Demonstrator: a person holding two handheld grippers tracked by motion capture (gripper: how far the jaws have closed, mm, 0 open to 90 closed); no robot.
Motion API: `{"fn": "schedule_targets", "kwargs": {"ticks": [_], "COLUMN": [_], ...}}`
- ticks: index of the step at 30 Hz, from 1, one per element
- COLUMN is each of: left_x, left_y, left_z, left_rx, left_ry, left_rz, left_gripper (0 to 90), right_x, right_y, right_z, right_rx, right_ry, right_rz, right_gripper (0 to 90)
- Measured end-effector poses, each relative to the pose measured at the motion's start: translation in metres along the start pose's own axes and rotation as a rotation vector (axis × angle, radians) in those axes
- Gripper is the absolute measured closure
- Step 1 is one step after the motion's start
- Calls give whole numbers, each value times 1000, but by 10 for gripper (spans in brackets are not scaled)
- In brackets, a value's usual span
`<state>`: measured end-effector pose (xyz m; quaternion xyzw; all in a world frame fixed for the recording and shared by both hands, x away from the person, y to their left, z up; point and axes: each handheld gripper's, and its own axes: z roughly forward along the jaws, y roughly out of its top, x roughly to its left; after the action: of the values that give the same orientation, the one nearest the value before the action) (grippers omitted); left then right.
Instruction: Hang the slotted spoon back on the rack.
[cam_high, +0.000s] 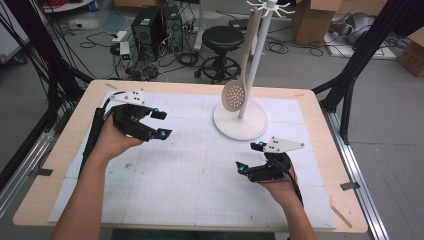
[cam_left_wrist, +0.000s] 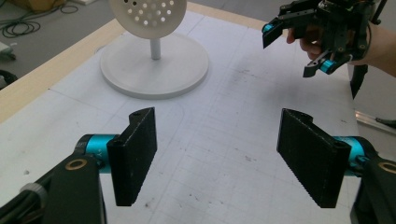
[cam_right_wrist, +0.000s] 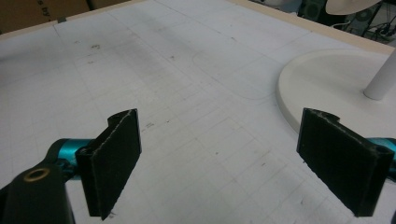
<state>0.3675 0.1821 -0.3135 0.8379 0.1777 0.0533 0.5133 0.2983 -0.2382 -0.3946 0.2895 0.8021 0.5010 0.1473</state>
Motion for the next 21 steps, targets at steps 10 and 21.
{"fn": "schedule_targets", "kwargs": {"ticks": [10,21], "left_x": [-13,-17], "left_y": [-41,-59], "left_z": [-8,-11], "left_rx": [-85,-76], "left_ry": [-27,-50], "left_rz": [-16,-30], "left_gripper": [246,99], "right_x": [-2,-7], "right_y": [-2,-2], "right_z": [2,0], "right_rx": [6,-8], "right_ry": [-2,-3], "right_rz": [2,20], "right_gripper": [125,125]}}
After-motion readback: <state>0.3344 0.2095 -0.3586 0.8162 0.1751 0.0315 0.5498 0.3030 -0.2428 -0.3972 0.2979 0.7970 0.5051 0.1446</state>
